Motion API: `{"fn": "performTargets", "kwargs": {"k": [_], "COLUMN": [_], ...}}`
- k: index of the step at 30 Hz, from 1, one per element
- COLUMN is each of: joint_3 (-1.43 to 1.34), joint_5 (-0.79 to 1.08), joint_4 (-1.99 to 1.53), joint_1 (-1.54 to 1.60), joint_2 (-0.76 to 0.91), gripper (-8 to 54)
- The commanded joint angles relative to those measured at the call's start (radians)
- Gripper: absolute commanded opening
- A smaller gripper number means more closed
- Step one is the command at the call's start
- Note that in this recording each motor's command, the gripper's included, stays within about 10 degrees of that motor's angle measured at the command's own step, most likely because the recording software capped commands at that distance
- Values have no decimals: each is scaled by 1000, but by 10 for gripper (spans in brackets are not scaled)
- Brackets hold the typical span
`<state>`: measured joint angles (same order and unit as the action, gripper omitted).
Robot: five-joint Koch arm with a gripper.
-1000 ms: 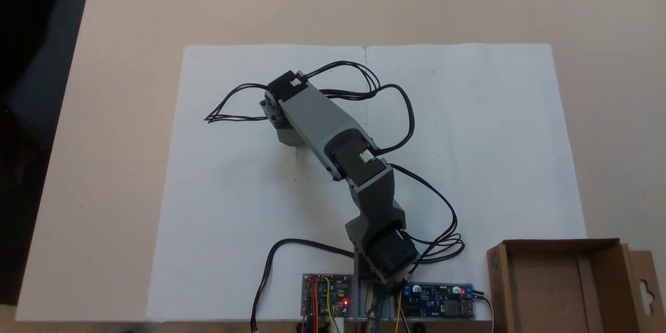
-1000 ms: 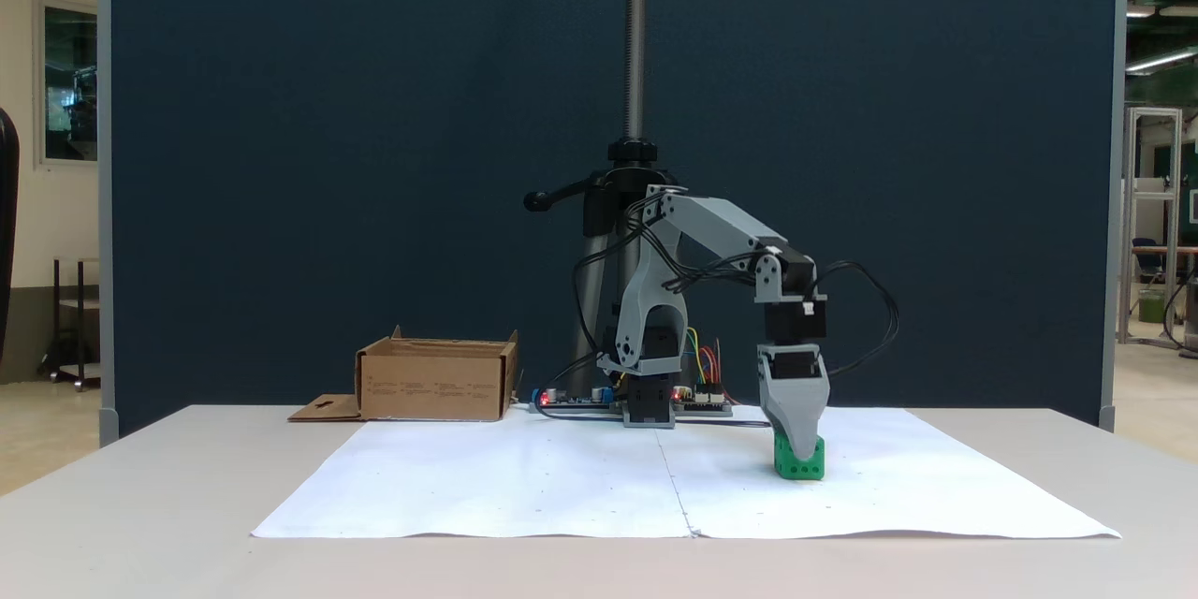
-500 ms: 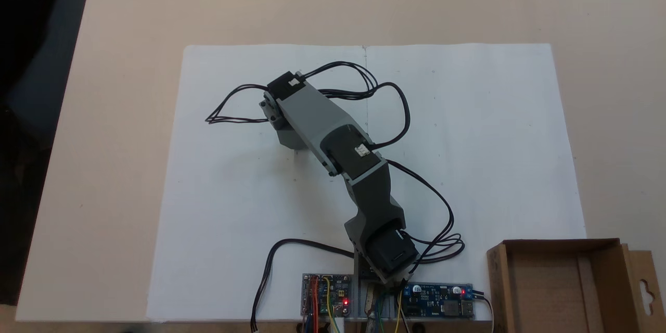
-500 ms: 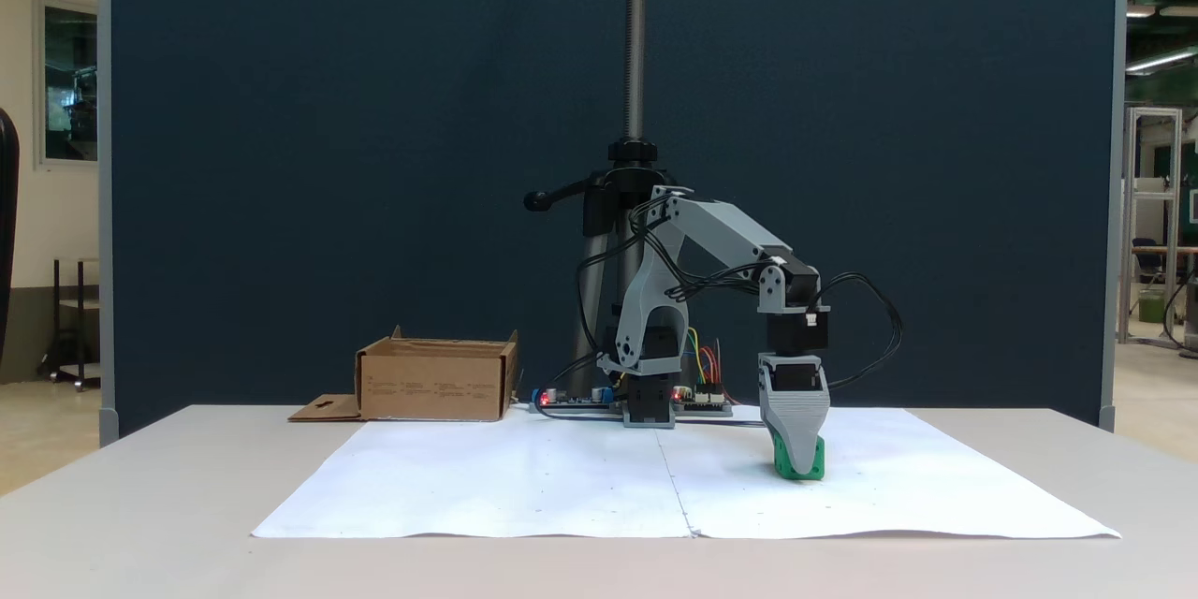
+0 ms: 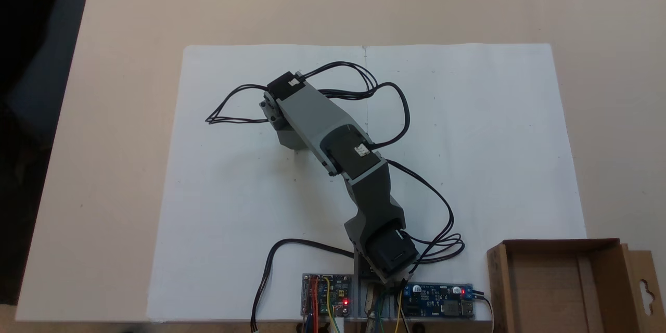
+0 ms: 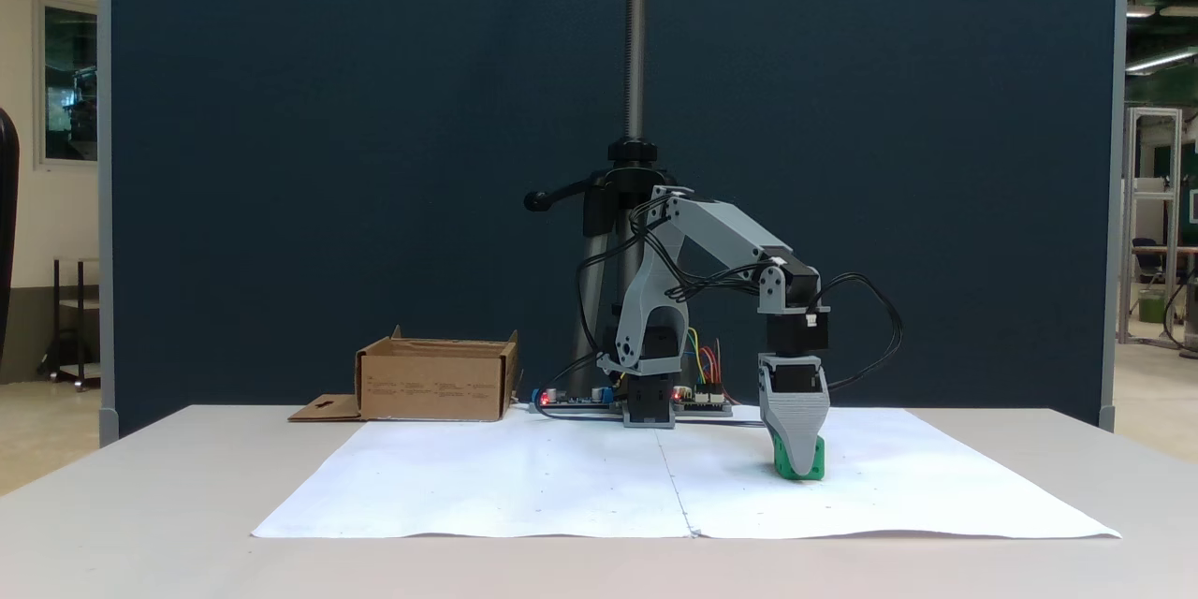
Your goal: Grasp a green dice and put it in the bin.
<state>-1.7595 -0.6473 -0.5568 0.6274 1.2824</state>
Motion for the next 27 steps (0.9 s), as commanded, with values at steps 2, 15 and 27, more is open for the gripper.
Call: {"fn": "performTargets", "kwargs": {"k": [2, 15, 27], "joint_3": [34, 34, 34], "joint_5": [-84, -84, -84], "joint_4": [12, -6, 11], "joint_1": [2, -9, 6], "joint_2": [12, 9, 2], "gripper": [365, 308, 301]}}
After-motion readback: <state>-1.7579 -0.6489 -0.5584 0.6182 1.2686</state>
